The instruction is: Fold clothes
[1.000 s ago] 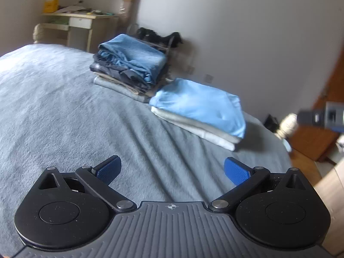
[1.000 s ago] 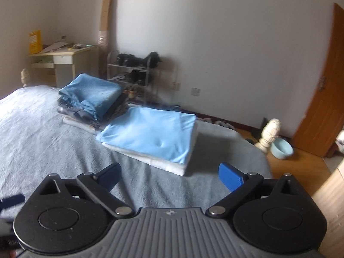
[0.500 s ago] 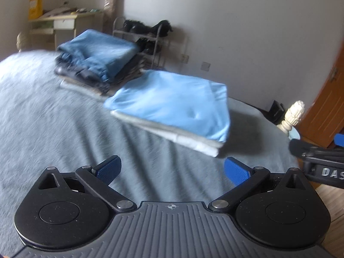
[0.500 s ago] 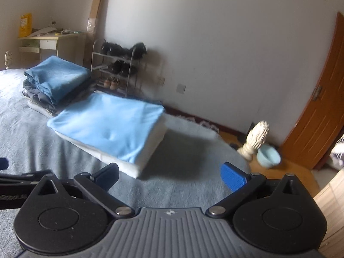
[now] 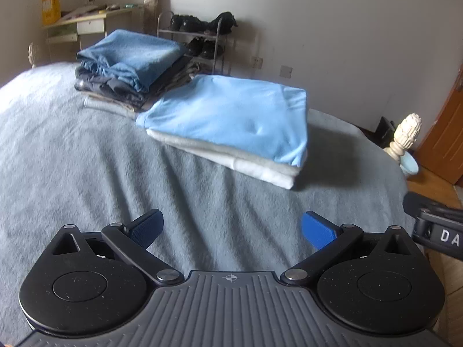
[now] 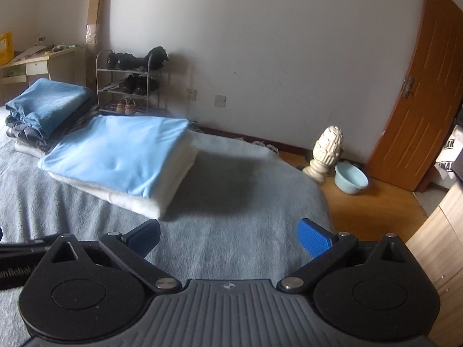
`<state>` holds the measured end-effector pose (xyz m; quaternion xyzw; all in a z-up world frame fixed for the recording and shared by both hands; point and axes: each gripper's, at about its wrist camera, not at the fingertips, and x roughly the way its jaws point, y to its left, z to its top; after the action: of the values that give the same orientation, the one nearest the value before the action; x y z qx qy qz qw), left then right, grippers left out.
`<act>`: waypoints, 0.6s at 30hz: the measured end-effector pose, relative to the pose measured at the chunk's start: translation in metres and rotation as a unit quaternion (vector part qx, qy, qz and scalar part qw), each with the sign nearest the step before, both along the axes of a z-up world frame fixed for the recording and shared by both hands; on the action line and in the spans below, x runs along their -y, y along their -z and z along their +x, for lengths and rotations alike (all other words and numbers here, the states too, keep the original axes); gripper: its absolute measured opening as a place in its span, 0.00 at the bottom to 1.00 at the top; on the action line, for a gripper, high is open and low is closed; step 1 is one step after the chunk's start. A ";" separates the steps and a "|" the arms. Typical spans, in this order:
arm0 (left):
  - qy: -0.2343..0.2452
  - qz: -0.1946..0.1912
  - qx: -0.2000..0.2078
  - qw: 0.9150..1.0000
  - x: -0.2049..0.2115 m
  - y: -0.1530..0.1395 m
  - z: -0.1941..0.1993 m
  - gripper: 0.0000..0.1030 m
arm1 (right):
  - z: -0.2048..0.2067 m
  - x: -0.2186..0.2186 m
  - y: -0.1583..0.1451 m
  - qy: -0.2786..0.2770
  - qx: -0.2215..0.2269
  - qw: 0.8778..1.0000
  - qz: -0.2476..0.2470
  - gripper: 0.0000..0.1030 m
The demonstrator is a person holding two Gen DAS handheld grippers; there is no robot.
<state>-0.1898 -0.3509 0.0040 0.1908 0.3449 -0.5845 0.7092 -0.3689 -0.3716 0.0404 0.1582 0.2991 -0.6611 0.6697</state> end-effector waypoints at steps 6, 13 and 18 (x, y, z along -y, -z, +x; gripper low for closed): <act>0.019 -0.008 0.035 0.999 -0.007 0.003 -0.011 1.00 | -0.009 -0.006 -0.003 0.017 0.000 1.000 -0.001 1.00; 0.024 0.003 0.034 0.999 -0.003 0.004 -0.013 1.00 | -0.016 -0.005 0.003 0.032 0.002 0.999 0.014 1.00; 0.017 -0.001 0.034 0.999 -0.002 0.002 -0.013 1.00 | -0.012 -0.005 0.003 0.030 -0.008 0.999 0.010 1.00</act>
<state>-0.2024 -0.3487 0.0020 0.2158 0.3171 -0.5903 0.7102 -0.3808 -0.3669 0.0372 0.1686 0.3058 -0.6788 0.6460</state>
